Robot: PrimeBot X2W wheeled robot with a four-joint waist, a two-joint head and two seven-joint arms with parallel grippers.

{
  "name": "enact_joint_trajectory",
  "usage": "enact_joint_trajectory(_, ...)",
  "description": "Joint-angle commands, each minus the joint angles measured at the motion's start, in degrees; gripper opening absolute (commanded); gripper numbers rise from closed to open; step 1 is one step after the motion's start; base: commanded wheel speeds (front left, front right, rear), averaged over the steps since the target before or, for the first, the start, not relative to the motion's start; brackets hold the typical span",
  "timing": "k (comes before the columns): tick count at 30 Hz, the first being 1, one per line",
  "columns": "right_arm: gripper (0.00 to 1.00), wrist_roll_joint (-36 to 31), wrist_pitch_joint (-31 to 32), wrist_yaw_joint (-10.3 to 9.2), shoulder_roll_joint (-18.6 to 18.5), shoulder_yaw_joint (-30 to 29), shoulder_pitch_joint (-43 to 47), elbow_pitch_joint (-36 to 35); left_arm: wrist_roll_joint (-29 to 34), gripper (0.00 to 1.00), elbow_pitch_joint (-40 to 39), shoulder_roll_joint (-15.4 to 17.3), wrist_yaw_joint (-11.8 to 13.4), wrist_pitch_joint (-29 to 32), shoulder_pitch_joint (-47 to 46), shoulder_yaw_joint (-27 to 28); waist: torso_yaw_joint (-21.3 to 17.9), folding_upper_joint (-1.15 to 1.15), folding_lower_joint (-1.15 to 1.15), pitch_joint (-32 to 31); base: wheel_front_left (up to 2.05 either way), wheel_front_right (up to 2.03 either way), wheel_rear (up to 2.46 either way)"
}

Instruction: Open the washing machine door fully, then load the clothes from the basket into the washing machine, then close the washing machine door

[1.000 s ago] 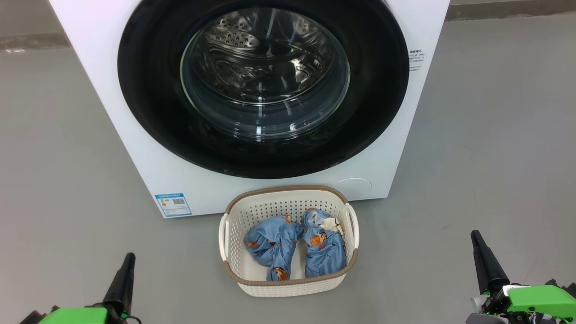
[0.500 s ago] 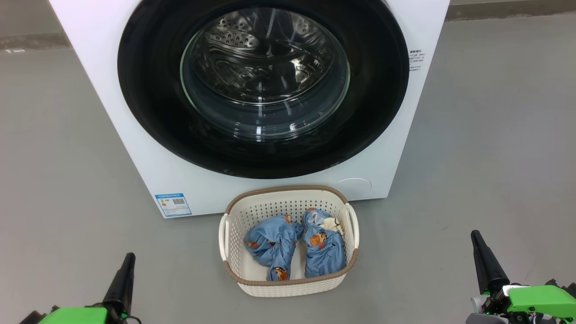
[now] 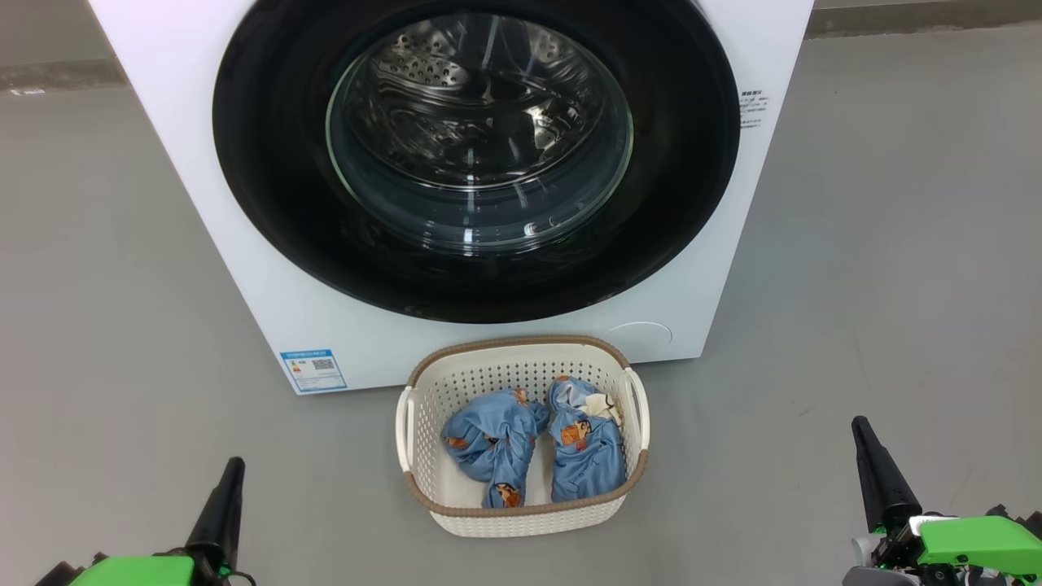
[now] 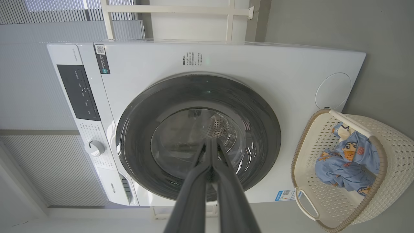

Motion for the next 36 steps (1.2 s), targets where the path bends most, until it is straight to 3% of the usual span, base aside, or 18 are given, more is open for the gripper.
enact_joint_trajectory(1,0.00,-0.26,0.47,0.10,-0.22,1.25,-2.37,-1.41,0.82,0.00,-1.07,0.72,-0.18,0.36,-2.49,2.04,0.00,0.00,0.00,0.00,0.00,0.00,0.00)
enact_joint_trajectory(26,0.00,-0.27,0.48,0.10,-0.22,1.24,-2.37,-1.41,0.84,0.00,-1.07,0.71,-0.18,0.38,-2.50,2.06,0.00,0.00,0.00,0.00,0.00,0.00,0.00)
enact_joint_trajectory(27,1.00,0.00,-0.04,0.00,0.02,0.00,0.05,0.20,-0.02,1.00,0.15,-0.03,0.00,-0.04,0.07,-0.04,0.00,0.00,0.00,0.00,0.00,0.00,0.00)
enact_joint_trajectory(36,1.00,-0.55,-1.01,0.00,0.38,0.32,1.57,1.93,0.73,1.00,1.47,-0.61,0.00,-1.00,1.45,-0.89,0.08,0.00,0.12,-0.04,0.00,0.00,0.00)
